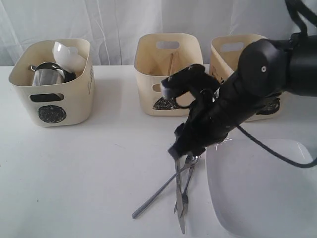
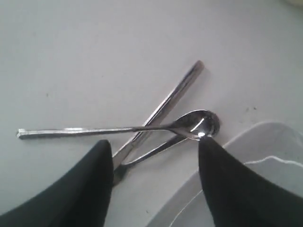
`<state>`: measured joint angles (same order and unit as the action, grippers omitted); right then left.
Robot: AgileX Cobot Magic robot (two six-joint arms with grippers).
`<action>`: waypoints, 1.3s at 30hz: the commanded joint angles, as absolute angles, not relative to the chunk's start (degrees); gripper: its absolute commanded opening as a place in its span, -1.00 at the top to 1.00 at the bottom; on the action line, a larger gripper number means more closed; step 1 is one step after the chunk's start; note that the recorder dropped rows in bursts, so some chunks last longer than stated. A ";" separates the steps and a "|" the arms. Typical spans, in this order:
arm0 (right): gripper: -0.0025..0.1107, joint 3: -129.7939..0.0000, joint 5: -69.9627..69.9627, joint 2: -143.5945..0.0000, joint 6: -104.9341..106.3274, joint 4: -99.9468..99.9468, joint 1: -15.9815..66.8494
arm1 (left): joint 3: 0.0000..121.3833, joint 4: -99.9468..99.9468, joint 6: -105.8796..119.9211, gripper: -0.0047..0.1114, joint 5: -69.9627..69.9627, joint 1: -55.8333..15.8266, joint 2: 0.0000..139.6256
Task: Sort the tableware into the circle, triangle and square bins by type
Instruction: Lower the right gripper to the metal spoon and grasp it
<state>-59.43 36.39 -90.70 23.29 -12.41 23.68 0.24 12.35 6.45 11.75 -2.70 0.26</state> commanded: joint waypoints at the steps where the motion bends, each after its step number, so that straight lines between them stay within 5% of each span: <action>1: 0.04 -58.68 36.10 -91.23 42.13 -10.55 28.41 | 0.00 12.54 6.24 0.67 11.53 -2.69 0.00; 6: 0.04 -58.68 38.89 -96.83 57.20 -10.50 30.96 | 0.00 12.54 6.24 0.67 11.53 -2.69 0.00; 39: 0.04 -58.92 27.98 -109.38 57.39 -7.38 31.50 | 0.00 12.54 6.34 0.67 11.53 -2.69 0.00</action>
<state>-58.95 28.00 -107.81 56.95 -8.01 31.50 0.24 12.35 6.45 11.75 -2.70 0.26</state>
